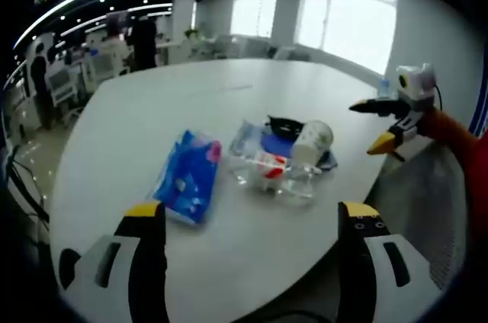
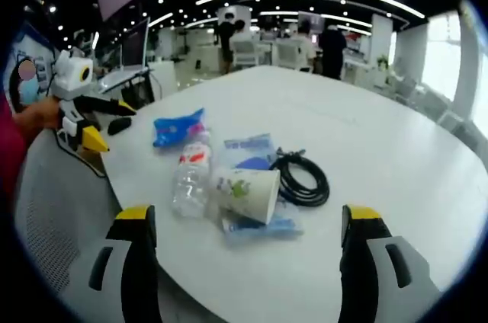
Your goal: Arrange the tabletop items into an orderly group along one side of the table until the central work area is clear of visible clutter.
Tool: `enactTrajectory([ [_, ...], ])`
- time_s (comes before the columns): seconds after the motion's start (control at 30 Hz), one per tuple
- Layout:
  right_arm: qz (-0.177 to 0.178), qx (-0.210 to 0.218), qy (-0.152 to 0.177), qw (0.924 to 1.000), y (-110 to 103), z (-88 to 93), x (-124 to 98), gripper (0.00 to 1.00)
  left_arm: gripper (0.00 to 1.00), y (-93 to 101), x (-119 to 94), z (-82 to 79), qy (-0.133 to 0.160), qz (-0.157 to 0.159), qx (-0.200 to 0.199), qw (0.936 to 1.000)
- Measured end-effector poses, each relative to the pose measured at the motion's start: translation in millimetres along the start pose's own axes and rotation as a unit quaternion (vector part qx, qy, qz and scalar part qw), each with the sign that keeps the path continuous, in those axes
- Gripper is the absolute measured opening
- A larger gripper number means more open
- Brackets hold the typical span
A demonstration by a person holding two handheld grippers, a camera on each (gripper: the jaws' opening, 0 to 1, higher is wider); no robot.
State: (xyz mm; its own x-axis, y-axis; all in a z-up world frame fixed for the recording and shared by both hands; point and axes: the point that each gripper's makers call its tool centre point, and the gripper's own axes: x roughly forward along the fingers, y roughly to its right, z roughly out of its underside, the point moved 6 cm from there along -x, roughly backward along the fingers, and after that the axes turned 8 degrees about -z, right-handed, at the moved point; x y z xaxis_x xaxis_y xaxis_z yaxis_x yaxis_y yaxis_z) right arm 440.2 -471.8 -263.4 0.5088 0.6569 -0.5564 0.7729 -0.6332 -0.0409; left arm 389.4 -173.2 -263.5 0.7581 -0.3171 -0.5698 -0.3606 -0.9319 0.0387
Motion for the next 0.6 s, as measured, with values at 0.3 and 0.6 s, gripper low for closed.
enactTrajectory([
  [0.3, 0.000, -0.001, -0.003, 1.0000, -0.3, 1.1, 0.3, 1.00, 0.90, -0.2, -0.3, 0.3, 0.000, -0.001, 0.001, 1.0000],
  [0.6, 0.001, -0.001, -0.004, 1.0000, -0.5, 1.4, 0.3, 1.00, 0.90, 0.7, -0.2, 0.9, -0.002, 0.001, 0.003, 1.0000],
])
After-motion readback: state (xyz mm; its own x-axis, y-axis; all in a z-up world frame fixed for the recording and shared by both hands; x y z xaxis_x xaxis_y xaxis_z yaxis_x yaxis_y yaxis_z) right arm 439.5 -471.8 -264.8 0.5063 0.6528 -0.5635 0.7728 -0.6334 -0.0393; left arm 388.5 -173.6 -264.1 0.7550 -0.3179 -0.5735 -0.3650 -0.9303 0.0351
